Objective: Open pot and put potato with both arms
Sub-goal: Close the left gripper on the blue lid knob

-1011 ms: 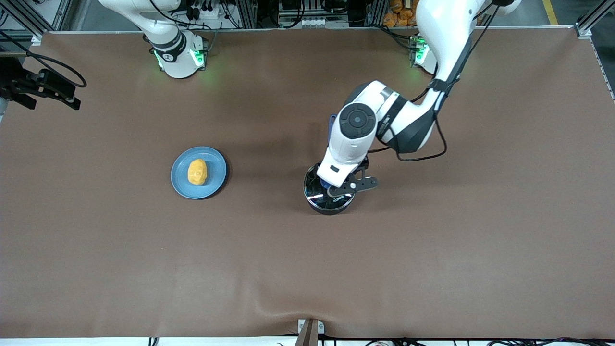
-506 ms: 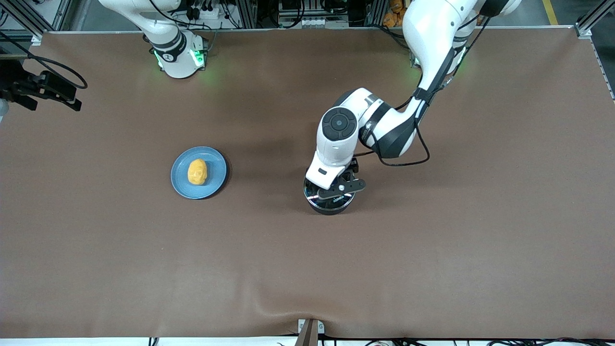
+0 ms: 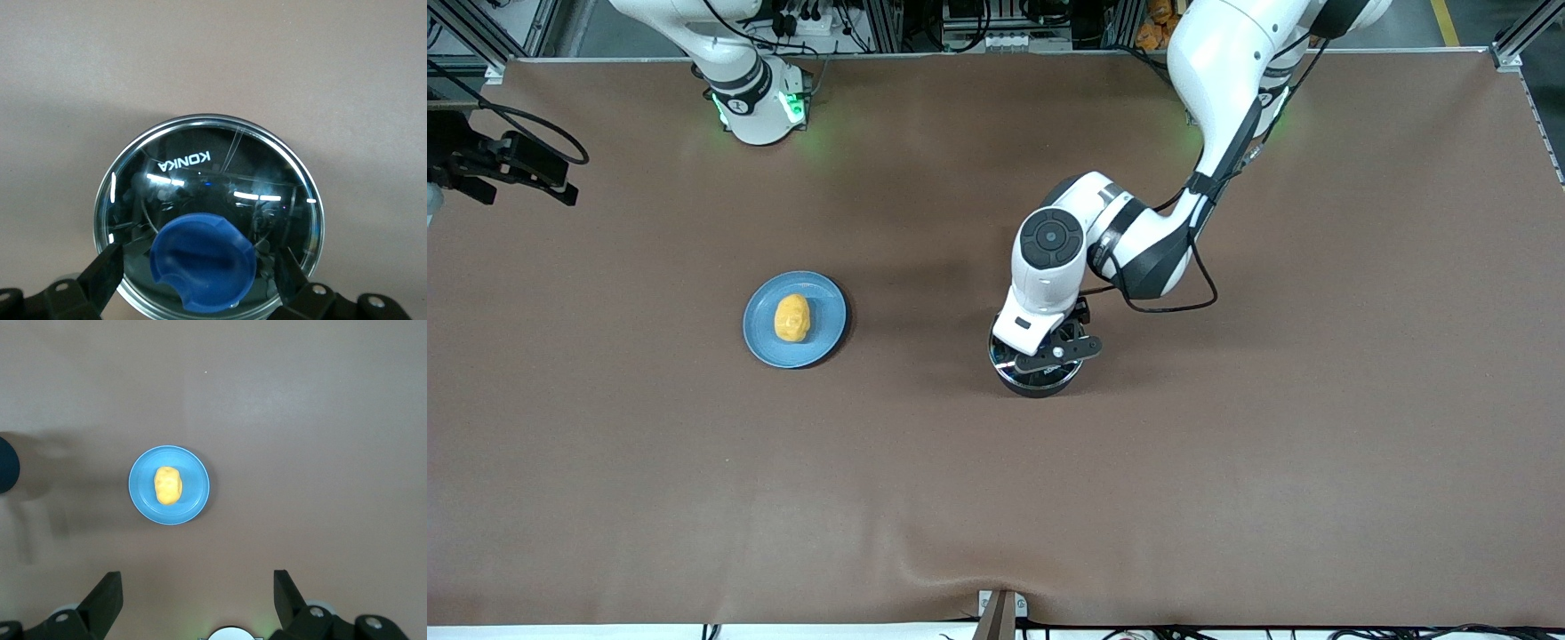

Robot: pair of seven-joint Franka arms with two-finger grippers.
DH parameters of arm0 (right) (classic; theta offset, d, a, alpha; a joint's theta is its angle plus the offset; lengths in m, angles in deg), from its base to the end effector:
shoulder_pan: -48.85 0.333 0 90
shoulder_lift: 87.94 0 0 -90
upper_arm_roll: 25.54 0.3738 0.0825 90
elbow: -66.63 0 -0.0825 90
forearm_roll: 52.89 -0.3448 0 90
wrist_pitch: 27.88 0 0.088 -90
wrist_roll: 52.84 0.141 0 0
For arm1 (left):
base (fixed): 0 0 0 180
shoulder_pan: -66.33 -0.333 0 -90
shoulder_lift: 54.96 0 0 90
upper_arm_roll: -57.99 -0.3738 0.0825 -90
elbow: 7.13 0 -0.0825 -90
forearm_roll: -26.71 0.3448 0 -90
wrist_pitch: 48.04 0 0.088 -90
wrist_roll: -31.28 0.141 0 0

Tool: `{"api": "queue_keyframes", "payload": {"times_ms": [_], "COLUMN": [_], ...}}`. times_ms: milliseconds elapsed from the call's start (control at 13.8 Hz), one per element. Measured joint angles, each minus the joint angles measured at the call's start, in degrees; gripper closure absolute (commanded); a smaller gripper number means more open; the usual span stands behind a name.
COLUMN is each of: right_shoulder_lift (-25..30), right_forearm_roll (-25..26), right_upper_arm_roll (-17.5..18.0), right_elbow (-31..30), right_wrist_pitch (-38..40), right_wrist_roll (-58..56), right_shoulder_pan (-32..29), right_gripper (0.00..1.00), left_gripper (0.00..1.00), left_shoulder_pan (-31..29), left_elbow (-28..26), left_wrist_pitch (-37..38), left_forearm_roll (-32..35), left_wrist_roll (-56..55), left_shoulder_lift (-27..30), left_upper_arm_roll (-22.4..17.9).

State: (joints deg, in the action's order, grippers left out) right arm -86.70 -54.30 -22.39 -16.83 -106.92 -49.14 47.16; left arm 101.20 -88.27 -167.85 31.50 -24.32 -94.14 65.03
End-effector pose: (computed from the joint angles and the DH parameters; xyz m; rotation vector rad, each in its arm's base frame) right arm 0.4846 0.0166 0.6913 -3.1193 0.0548 0.0882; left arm 0.5576 -0.4654 0.3284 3.1211 0.3518 -0.0097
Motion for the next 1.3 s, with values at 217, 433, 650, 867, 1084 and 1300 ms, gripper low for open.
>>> {"api": "queue_keyframes", "payload": {"times_ms": [217,433,650,867,1084,1300], "right_shoulder_lift": [0.0,0.0,0.0,0.0,0.0,0.0], "right_forearm_roll": [0.0,0.0,0.0,0.0,0.0,0.0], "right_upper_arm_roll": [0.0,0.0,0.0,0.0,0.0,0.0], "right_elbow": [0.0,0.0,0.0,0.0,0.0,0.0], "right_wrist_pitch": [0.0,0.0,0.0,0.0,0.0,0.0], "right_wrist_roll": [0.0,0.0,0.0,0.0,0.0,0.0], "right_shoulder_pan": [0.0,0.0,0.0,0.0,0.0,0.0], "right_gripper": [0.0,0.0,0.0,0.0,0.0,0.0], "left_gripper": [0.0,0.0,0.0,0.0,0.06,0.55], "left_shoulder_pan": [0.0,0.0,0.0,0.0,0.0,0.0], "left_elbow": [0.0,0.0,0.0,0.0,0.0,0.0], "left_wrist_pitch": [-0.4,-0.4,-0.4,-0.7,-1.1,-1.3], "left_forearm_roll": [0.0,0.0,0.0,0.0,0.2,0.2], "left_wrist_roll": [0.0,0.0,0.0,0.0,0.0,-0.3], "left_shoulder_lift": [-0.4,-0.5,-0.7,-1.0,-1.4,-1.5], "left_upper_arm_roll": [0.0,0.0,0.0,-0.1,-0.2,-0.2]}}
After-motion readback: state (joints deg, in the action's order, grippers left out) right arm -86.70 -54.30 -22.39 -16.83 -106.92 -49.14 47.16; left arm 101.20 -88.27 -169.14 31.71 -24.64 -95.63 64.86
